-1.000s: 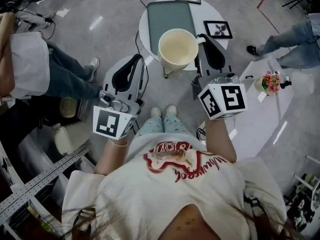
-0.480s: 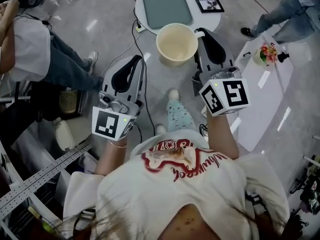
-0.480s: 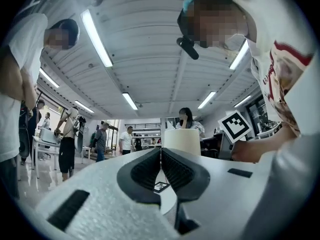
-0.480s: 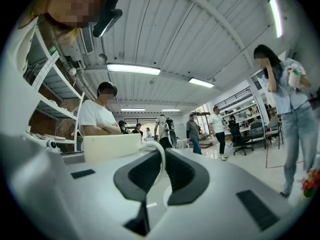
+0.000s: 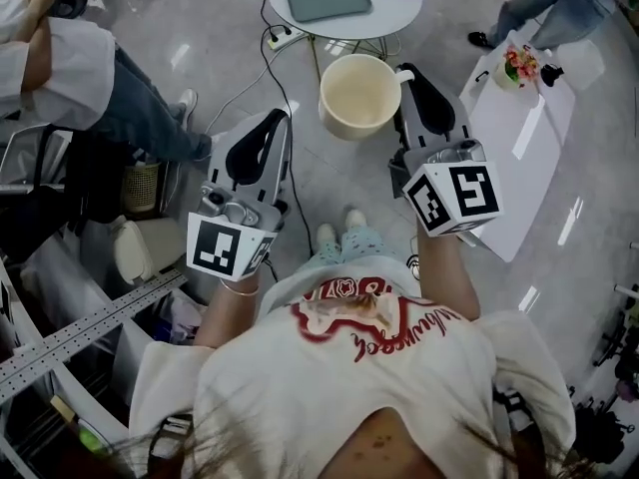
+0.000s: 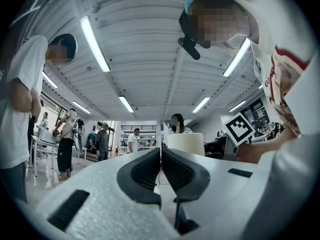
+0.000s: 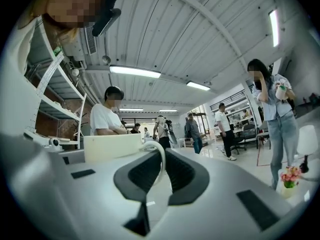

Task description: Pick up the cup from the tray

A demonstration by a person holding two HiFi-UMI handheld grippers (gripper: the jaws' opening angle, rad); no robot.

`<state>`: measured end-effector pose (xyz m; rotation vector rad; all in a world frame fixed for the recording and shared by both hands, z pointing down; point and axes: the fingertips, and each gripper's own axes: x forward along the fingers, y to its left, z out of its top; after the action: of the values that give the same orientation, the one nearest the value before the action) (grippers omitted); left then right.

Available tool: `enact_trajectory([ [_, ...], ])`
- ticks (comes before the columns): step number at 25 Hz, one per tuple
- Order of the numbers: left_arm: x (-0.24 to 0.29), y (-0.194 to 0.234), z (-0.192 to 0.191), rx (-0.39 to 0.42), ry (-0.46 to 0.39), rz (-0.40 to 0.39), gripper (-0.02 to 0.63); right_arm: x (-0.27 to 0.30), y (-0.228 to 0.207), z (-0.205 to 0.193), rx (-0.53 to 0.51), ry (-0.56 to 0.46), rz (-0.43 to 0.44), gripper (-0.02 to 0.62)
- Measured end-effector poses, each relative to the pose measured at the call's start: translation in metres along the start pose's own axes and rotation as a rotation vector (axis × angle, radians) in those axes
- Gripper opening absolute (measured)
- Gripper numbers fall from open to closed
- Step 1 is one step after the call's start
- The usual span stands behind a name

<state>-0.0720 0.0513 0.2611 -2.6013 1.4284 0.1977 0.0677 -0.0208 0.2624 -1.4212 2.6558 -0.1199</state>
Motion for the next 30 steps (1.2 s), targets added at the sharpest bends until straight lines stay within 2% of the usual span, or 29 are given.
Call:
enact_trajectory([
  [8, 0.008, -0.021, 0.014, 0.006, -0.035, 0.019, 0.021, -0.019, -0.004, 0.009, 0.073, -0.011, 0.056, 0.041],
  [18, 0.002, -0.035, 0.019, 0.015, -0.044, 0.009, 0.021, -0.033, -0.004, 0.015, -0.003, -0.025, 0.026, 0.041],
  [30, -0.006, -0.036, 0.024, 0.013, -0.05, 0.002, 0.021, -0.038, 0.007, 0.017, -0.008, -0.037, 0.023, 0.041],
])
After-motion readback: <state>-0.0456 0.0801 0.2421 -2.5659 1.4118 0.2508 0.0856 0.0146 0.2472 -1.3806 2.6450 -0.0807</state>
